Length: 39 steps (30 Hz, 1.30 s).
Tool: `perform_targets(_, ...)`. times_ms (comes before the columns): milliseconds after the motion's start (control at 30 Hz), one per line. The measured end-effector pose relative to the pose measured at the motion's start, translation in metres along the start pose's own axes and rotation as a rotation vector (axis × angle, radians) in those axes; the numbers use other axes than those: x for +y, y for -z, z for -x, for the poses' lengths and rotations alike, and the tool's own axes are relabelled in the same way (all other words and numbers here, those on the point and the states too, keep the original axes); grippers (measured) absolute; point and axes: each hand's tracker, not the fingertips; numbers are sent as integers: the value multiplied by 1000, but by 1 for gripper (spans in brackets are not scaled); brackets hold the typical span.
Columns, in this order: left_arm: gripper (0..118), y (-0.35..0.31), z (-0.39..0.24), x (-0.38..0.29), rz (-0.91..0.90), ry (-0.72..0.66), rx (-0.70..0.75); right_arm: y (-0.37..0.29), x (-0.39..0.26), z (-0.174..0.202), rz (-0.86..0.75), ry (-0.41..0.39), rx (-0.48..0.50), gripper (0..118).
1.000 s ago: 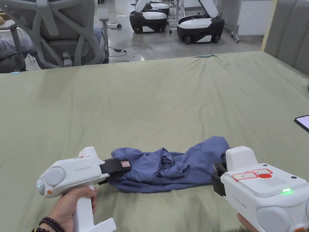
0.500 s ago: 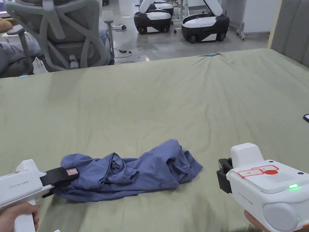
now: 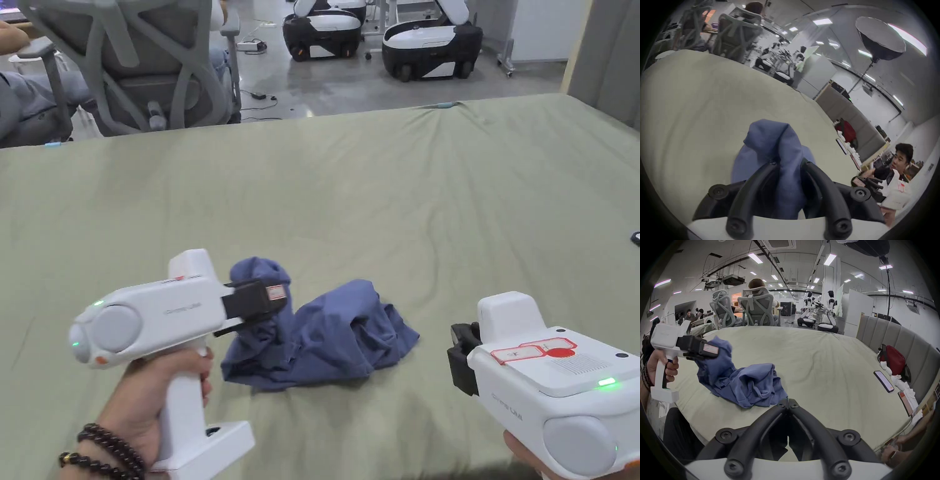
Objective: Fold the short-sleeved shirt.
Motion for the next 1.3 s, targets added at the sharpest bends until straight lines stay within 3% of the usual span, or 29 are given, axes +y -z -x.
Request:
perform_targets(133, 19, 50, -23, -5, 64, 17, -43, -6, -5, -10, 6, 14, -21, 0)
perform_targets(233, 19, 90, -25, -15, 113, 23, 40, -11, -9, -19, 9, 21, -36, 0)
perform_targets(367, 23, 106, -16, -27, 117, -5, 31, -17, -15, -30, 16, 39, -62, 0)
perform_targets(433, 43, 99, -15, -26, 70, 20, -26, -17, -17, -34, 22, 41, -73, 0)
perform_targets(467, 67, 94, -15, -24, 68, 18, -50, -17, -18, -35, 25, 41, -75, 0)
perform_targets(567, 118, 70, -16, -13, 53, 6, -88, -13, -19, -35, 28, 48, -77, 0)
perform_targets(700, 118, 22, -12, 6, -101, -22, -65, -10, -22, -31, 32, 58, -68, 0)
perform_targets(733, 115, 11, -7, 11, -113, -48, -66, -9, -22, -30, 33, 58, -66, 0)
perform_targets(800, 73, -10, -1, 16, -118, -74, -84, -10, -21, -26, 35, 56, -62, 0)
perform_targets(867, 4, -22, 8, 19, -128, -80, -80, -10, -20, -24, 34, 56, -54, 0)
perform_targets(967, 0, -29, 9, 16, -139, -56, -19, -9, -19, -21, 34, 52, -47, 0)
perform_targets(1100, 0, -20, 6, 12, -92, -88, -58, -8, -18, -20, 30, 51, -40, 0)
perform_targets(1300, 0, 53, -4, 3, 59, -25, -88, -10, -18, -24, 30, 56, -42, 0)
